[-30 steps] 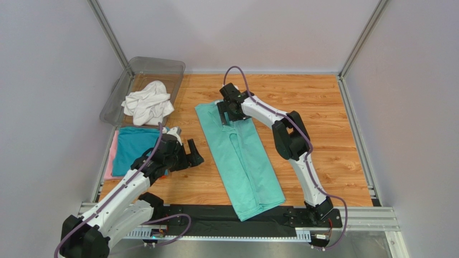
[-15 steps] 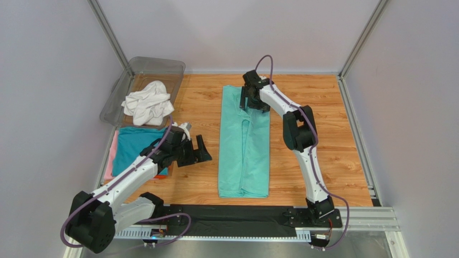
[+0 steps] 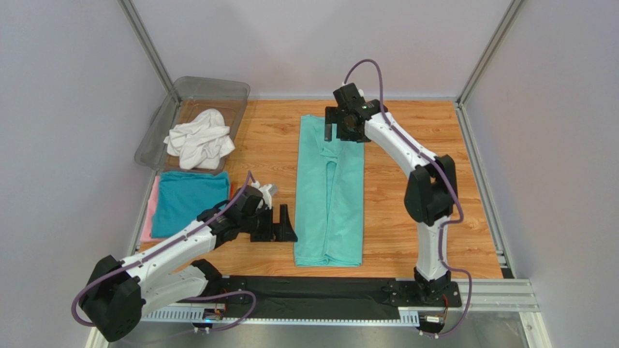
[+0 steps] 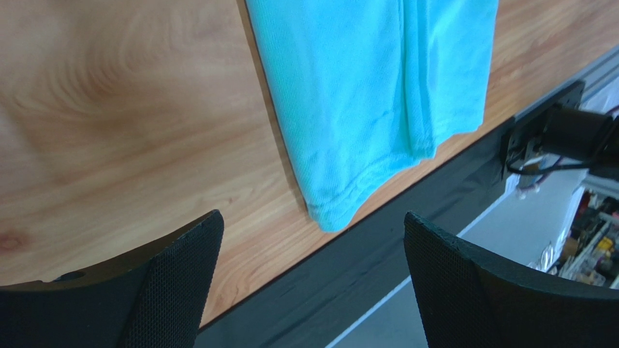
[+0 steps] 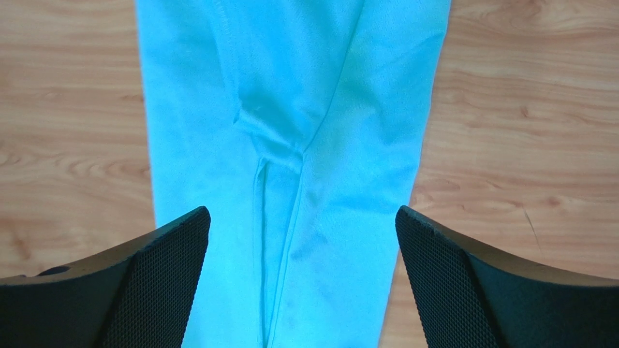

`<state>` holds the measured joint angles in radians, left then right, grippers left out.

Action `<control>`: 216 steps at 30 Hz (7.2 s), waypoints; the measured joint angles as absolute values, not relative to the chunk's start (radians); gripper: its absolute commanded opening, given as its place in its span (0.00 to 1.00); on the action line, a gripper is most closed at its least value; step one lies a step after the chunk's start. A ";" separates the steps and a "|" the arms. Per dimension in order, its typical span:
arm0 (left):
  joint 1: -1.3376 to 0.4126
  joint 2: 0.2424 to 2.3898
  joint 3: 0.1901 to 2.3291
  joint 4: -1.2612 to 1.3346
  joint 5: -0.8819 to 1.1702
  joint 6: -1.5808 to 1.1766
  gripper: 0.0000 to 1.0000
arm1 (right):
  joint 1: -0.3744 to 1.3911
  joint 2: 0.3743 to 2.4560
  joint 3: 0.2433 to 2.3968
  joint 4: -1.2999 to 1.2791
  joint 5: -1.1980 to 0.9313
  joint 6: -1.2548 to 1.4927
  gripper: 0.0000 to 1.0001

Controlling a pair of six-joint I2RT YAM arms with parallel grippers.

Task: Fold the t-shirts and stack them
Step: Fold the tshirt

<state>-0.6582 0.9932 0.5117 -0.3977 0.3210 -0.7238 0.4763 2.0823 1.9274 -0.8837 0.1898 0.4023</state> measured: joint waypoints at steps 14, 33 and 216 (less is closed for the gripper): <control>-0.879 0.970 0.379 -0.303 0.258 -0.886 0.82 | 0.678 1.482 1.106 -0.738 0.165 0.461 1.00; -0.984 1.190 0.402 -0.181 0.168 -0.995 0.12 | 0.966 1.148 0.633 -0.722 0.055 0.805 0.87; -0.430 1.280 0.594 -0.171 0.337 -0.743 0.85 | 0.392 0.991 0.842 -0.376 0.155 0.532 1.00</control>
